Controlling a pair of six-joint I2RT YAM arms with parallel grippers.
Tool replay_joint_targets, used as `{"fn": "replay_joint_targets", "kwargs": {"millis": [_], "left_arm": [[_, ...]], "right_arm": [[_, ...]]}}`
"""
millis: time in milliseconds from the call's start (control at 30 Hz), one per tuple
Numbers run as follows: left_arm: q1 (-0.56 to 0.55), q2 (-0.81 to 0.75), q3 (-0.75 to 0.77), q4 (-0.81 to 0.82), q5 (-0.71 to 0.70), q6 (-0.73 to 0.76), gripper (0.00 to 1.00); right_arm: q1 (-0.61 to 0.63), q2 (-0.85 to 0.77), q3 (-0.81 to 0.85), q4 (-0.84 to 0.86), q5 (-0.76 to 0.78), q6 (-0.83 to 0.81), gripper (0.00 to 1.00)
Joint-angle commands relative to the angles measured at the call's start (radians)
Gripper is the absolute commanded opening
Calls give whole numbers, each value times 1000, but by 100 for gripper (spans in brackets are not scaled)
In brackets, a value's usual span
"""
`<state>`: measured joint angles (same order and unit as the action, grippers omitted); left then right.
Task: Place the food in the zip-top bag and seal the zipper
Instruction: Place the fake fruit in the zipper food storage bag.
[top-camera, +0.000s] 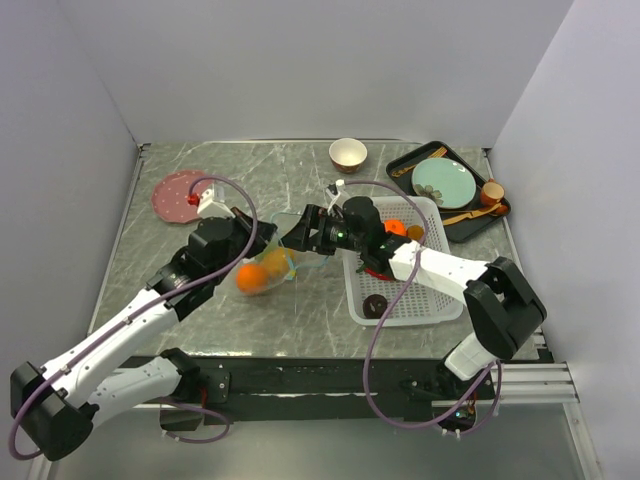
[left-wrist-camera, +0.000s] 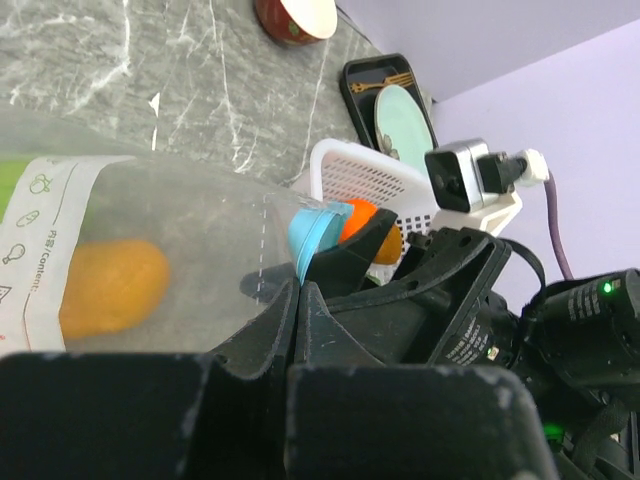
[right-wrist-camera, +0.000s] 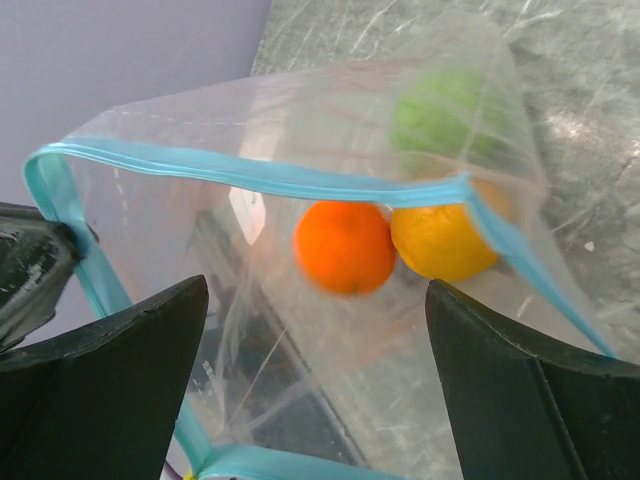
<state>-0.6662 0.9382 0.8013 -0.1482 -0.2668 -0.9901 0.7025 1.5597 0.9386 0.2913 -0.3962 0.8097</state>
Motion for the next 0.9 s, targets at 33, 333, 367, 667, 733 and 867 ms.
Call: {"fn": "replay_joint_targets", "kwargs": {"millis": [33,333,367,667,733,867], "left_arm": [[2,-36,-4,-1,-55,-18,1],[4,-52,-16,-31,-107,-28,1],[4,-49,-14,-33,-106,-28,1],[4,-16,-37,21,-60,-30,1],[4,-12,-39,24,-58,-28,1],[4,-4,-40,35,-42,-24,1]], "right_arm": [[5,-107,-3,-64,97,-59,96],[-1,-334,-20,-274,416,-159,100],[-11,-352,-24,-306,453,-159,100],[-245,-428,-109,-457,505,-75,100],[-313,-408,-123,-466,484,-78,100],[-386,-362,-124,-492,427,-75,100]]}}
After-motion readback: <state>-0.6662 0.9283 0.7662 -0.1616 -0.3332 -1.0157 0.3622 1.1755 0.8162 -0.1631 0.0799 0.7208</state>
